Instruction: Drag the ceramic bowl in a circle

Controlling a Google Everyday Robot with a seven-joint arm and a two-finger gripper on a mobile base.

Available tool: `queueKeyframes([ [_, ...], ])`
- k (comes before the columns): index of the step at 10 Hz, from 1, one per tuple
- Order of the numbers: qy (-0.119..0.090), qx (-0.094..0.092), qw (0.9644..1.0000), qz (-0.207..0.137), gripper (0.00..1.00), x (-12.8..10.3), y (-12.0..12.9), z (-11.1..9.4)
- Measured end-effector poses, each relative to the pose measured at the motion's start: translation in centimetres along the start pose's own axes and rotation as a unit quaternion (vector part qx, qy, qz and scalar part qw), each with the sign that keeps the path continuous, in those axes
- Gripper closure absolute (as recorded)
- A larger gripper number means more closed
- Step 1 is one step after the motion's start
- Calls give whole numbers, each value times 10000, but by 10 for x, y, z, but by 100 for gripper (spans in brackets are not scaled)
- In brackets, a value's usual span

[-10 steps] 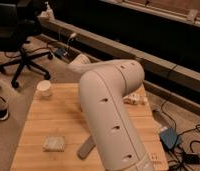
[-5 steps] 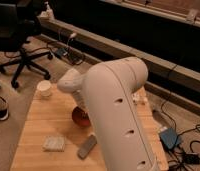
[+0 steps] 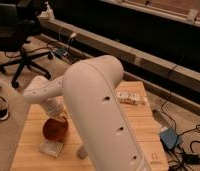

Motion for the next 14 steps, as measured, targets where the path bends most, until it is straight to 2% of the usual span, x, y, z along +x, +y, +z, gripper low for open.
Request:
queueKeyframes([
  [2,-266,-21,9996,-38,100,-40,-1,-7],
  [4,-504,-22,9983,290,100,-77,-29,-9],
  [6,-584,0,9948,832,100,-91,-75,-6],
  [8,-549,32,9901,1290,100,-85,-115,0],
  [9,-504,5,9858,1604,100,-73,-140,5],
  [10,-490,-70,9830,1770,100,-66,-151,7],
  [12,-482,-341,9745,2164,100,-42,-173,11],
  [13,-537,-522,9711,2265,100,-36,-175,12],
  [14,-576,-605,9692,2318,100,-33,-175,12],
])
